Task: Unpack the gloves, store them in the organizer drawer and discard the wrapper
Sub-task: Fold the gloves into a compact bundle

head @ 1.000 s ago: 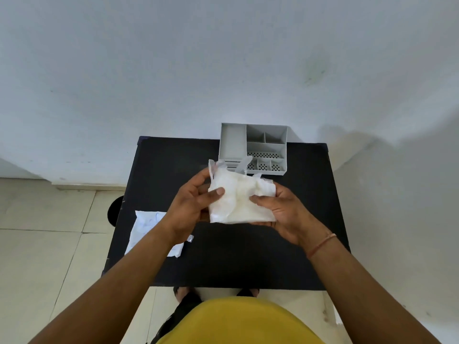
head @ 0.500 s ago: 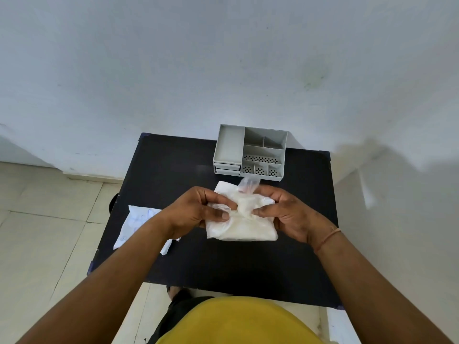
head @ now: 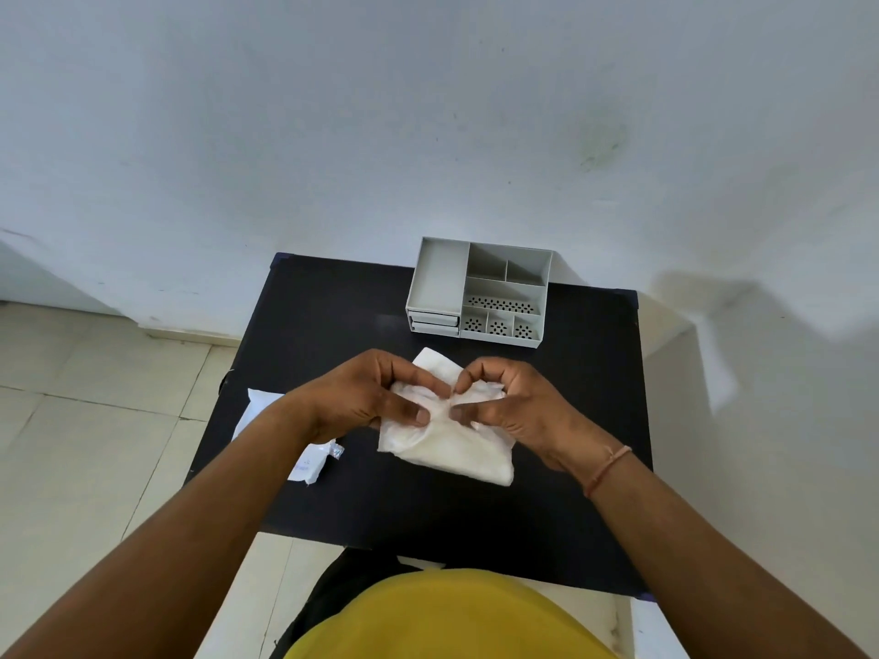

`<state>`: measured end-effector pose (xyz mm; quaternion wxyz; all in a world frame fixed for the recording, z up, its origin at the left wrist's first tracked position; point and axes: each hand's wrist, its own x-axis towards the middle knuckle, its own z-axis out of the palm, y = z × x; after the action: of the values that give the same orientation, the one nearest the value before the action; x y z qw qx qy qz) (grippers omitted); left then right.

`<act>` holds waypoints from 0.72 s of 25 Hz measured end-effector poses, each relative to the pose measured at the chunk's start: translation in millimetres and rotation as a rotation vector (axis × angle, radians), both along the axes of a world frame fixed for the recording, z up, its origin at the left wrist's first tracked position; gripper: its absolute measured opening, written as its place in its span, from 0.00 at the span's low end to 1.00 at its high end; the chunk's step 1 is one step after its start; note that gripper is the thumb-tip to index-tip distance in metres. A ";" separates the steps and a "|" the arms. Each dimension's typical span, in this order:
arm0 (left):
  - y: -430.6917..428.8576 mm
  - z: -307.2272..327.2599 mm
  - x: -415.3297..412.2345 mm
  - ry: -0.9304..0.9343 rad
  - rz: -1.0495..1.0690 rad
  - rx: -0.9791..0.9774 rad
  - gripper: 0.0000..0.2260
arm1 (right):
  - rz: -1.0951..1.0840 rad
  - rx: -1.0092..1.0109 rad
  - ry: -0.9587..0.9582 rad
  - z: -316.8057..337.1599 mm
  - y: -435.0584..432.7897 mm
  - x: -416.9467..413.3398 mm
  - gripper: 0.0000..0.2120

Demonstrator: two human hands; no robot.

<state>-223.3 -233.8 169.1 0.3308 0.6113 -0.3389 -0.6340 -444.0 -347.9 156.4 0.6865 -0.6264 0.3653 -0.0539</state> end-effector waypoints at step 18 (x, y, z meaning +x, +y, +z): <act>-21.3 -27.1 39.6 0.278 0.420 0.148 0.17 | -0.739 0.120 -0.029 -11.8 55.7 74.9 0.26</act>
<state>-183.8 -255.1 142.0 0.4530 0.5977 -0.1083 -0.6525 -369.1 -292.2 144.6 0.6616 -0.4100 0.5593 -0.2855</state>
